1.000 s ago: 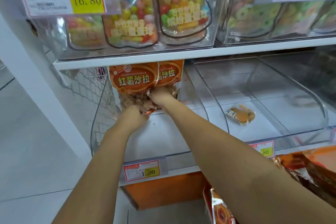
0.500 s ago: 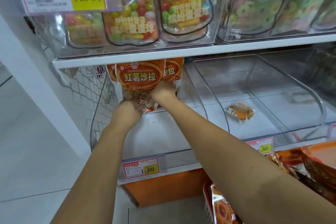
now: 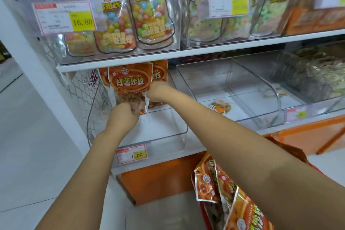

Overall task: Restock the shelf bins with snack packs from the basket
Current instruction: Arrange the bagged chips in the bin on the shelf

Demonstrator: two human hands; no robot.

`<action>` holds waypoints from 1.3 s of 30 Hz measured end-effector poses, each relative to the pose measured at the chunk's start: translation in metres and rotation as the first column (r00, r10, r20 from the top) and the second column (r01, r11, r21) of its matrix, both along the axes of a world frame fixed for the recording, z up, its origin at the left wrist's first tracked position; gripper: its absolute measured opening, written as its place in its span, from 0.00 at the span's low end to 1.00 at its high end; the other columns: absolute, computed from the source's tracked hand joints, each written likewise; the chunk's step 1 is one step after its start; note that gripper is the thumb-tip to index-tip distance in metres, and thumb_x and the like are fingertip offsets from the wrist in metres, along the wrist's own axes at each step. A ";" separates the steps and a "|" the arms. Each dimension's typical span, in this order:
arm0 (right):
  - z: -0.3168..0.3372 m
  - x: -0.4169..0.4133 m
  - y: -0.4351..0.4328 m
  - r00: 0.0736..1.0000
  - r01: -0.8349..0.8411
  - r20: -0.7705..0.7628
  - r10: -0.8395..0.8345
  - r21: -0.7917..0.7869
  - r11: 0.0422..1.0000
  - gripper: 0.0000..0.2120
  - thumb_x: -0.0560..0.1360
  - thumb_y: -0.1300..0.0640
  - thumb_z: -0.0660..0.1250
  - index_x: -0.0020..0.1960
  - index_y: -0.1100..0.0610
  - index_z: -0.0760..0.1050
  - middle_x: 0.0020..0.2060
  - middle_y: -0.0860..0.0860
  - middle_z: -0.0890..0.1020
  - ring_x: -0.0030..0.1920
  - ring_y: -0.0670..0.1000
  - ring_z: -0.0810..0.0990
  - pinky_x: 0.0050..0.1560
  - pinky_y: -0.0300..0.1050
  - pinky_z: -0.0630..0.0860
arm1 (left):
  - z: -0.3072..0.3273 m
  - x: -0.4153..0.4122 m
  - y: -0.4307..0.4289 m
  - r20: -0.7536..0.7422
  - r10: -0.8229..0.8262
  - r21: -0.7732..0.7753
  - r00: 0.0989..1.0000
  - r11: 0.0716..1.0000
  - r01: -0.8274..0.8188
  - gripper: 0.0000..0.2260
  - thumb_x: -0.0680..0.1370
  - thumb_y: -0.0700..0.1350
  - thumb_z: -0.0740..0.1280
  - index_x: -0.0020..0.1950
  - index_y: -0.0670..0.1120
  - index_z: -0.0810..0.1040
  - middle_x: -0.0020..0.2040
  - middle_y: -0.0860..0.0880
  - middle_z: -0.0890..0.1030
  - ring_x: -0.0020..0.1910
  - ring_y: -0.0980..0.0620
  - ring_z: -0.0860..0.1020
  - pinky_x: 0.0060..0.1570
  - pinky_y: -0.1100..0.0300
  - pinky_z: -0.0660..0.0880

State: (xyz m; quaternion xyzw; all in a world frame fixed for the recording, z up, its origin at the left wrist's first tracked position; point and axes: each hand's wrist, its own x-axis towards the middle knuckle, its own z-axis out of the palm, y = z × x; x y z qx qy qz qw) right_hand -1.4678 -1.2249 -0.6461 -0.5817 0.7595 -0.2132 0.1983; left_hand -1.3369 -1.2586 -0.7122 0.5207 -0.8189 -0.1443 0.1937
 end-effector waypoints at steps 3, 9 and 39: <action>0.019 -0.010 0.043 0.982 -0.077 -0.179 0.056 -0.111 0.991 0.11 0.79 0.56 0.59 0.43 0.57 0.77 0.40 0.53 0.80 0.42 0.53 0.75 0.37 0.39 0.66 | 0.013 0.002 0.038 -0.156 -0.063 -0.171 0.986 0.985 0.036 0.13 0.80 0.48 0.62 0.41 0.42 0.77 0.37 0.43 0.79 0.38 0.41 0.76 0.34 0.56 0.64; 0.015 -0.054 0.143 0.988 -0.003 -0.153 -0.006 -0.056 0.998 0.22 0.75 0.47 0.67 0.30 0.58 0.66 0.28 0.55 0.70 0.31 0.53 0.70 0.32 0.45 0.64 | 0.019 -0.008 0.115 -0.122 -0.273 -0.122 0.954 0.958 0.259 0.17 0.80 0.52 0.63 0.32 0.49 0.67 0.28 0.51 0.69 0.29 0.53 0.69 0.30 0.56 0.67; -0.080 -0.140 0.279 0.443 -0.161 0.889 0.118 -0.050 0.986 0.08 0.79 0.69 0.56 0.48 0.60 0.72 0.39 0.53 0.77 0.40 0.47 0.77 0.44 0.39 0.74 | -0.028 -0.082 0.176 -0.362 -0.548 0.630 0.754 0.453 0.631 0.28 0.70 0.41 0.77 0.68 0.48 0.72 0.65 0.51 0.76 0.63 0.57 0.75 0.60 0.67 0.73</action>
